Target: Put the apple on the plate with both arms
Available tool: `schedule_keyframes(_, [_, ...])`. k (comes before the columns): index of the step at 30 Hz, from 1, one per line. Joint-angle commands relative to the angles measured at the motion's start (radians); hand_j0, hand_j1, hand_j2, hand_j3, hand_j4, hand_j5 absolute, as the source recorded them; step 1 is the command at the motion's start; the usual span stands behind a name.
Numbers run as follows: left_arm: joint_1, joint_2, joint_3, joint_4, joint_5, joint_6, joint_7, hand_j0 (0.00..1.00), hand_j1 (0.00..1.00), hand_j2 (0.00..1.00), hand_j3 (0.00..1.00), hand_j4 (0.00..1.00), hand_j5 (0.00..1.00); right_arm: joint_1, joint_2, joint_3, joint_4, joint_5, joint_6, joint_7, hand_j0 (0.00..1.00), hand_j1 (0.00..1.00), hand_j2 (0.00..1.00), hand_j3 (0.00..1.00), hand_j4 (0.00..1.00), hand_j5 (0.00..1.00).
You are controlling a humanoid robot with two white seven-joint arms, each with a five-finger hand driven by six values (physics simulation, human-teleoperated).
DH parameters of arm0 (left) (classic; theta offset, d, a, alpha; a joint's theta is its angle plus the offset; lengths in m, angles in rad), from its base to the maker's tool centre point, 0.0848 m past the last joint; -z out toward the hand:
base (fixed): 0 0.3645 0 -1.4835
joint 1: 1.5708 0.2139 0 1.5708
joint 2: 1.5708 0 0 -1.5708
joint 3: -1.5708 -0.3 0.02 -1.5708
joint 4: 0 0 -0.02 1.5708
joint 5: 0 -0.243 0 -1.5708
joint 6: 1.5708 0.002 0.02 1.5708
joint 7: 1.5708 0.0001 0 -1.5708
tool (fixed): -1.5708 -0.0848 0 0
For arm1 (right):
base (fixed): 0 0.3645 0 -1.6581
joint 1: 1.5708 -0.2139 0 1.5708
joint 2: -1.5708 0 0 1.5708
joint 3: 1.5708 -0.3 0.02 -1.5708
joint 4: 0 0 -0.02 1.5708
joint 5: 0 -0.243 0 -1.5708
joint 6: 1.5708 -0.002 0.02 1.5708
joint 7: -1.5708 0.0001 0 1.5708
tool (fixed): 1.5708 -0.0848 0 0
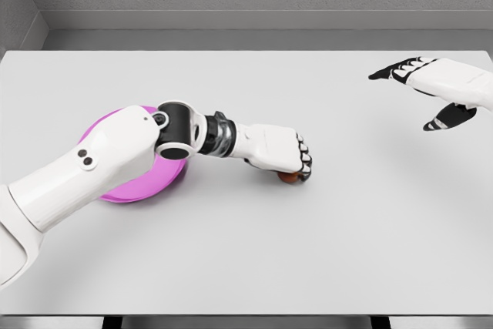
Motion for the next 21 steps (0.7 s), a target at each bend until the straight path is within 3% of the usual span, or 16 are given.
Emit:
schedule_keyframes(1, [0.0,0.004,0.002,0.0,-0.001,0.0,-0.002,0.43,0.43,0.43,0.43,0.43,0.43,0.0,-0.001,0.0,-0.001,-0.002,0.001,0.0,1.0,1.0,1.0,1.0,1.0,1.0])
schedule_keyframes(6, [0.0,0.006,-0.004,-0.002,-0.004,0.0,-0.003,0.39,0.39,0.39,0.39,0.39,0.39,0.0,-0.001,0.0,-0.001,-0.002,0.001,0.0,1.0,1.0,1.0,1.0,1.0,1.0])
schedule_keyframes(13, [-0.008,0.012,-0.001,-0.011,0.005,0.0,0.004,0.2,0.2,0.2,0.2,0.2,0.2,0.0,-0.003,0.0,-0.001,-0.002,0.001,0.0,1.0,1.0,1.0,1.0,1.0,1.0])
schedule_keyframes(15, [-0.012,0.06,0.002,-0.02,0.088,0.0,0.004,0.2,0.2,0.2,0.2,0.2,0.2,0.0,-0.004,0.0,-0.001,-0.002,0.001,0.0,1.0,1.0,1.0,1.0,1.0,1.0])
schedule_keyframes(21, [-0.017,0.175,0.019,-0.089,0.188,0.0,0.006,0.19,0.19,0.19,0.19,0.19,0.19,0.0,-0.007,0.0,0.004,-0.002,0.001,0.0,1.0,1.0,1.0,1.0,1.0,1.0])
